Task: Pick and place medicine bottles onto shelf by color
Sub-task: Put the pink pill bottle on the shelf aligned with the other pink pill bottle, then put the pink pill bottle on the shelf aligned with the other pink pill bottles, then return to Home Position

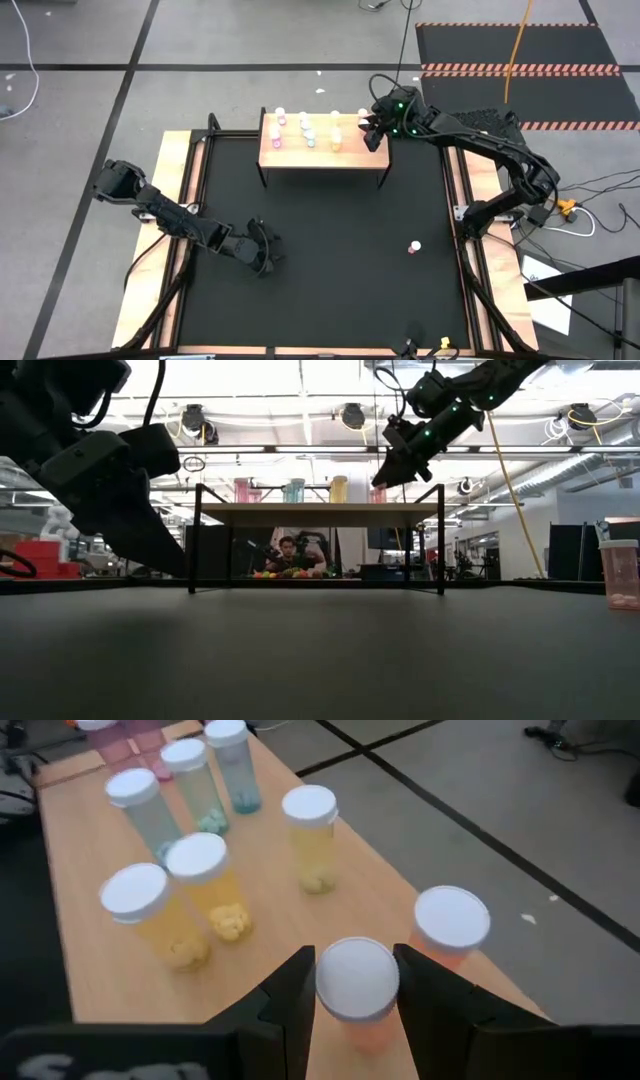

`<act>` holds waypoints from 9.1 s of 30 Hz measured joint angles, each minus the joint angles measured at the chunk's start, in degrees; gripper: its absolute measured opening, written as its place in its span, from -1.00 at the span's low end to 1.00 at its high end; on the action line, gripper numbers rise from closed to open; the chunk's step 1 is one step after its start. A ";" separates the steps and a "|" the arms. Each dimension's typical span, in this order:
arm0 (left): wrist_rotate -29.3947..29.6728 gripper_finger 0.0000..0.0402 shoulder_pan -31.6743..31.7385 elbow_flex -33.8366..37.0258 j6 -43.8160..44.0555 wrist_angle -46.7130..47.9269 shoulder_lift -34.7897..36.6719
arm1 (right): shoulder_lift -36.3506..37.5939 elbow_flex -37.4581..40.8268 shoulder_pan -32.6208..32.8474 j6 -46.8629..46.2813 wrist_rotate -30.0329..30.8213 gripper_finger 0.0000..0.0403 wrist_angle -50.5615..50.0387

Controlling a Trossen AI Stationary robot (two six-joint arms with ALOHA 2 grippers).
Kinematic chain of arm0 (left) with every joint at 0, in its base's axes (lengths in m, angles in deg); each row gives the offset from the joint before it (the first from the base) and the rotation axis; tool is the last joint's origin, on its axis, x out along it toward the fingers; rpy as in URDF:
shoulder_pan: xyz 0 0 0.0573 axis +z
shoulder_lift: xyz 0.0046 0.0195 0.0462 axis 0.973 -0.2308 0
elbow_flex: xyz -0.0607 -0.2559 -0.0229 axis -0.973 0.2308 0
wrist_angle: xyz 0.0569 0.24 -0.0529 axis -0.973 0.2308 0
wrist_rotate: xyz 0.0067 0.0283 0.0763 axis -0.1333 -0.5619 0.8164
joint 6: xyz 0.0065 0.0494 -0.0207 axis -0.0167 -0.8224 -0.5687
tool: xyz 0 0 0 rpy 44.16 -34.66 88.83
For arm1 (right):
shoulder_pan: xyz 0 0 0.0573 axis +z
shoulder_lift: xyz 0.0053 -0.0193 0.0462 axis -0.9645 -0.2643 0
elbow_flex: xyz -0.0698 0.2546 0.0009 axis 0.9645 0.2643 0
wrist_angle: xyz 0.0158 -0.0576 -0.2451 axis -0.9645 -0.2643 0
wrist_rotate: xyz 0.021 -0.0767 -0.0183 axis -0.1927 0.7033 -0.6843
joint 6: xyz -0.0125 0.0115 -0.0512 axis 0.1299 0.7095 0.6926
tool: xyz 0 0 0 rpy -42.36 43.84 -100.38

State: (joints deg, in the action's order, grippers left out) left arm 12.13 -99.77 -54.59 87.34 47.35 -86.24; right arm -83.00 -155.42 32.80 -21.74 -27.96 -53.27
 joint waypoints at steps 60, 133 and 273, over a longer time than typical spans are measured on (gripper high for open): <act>-4.12 0.52 0.55 0.00 -11.27 -4.11 0.00 | 19.51 2.25 70.98 -45.67 38.18 -0.01 -48.27; -3.83 0.52 2.95 0.00 -10.64 -4.31 0.00 | 5.15 -16.34 26.51 5.04 20.07 -0.42 -37.01; 8.91 -0.98 6.62 18.29 -36.95 28.29 80.94 | 82.73 64.55 29.16 -11.53 -12.68 -1.00 24.71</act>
State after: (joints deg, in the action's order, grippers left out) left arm 21.04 -93.15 -36.30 50.38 75.64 -5.29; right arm -0.28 -90.87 61.97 -33.27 -40.64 -28.56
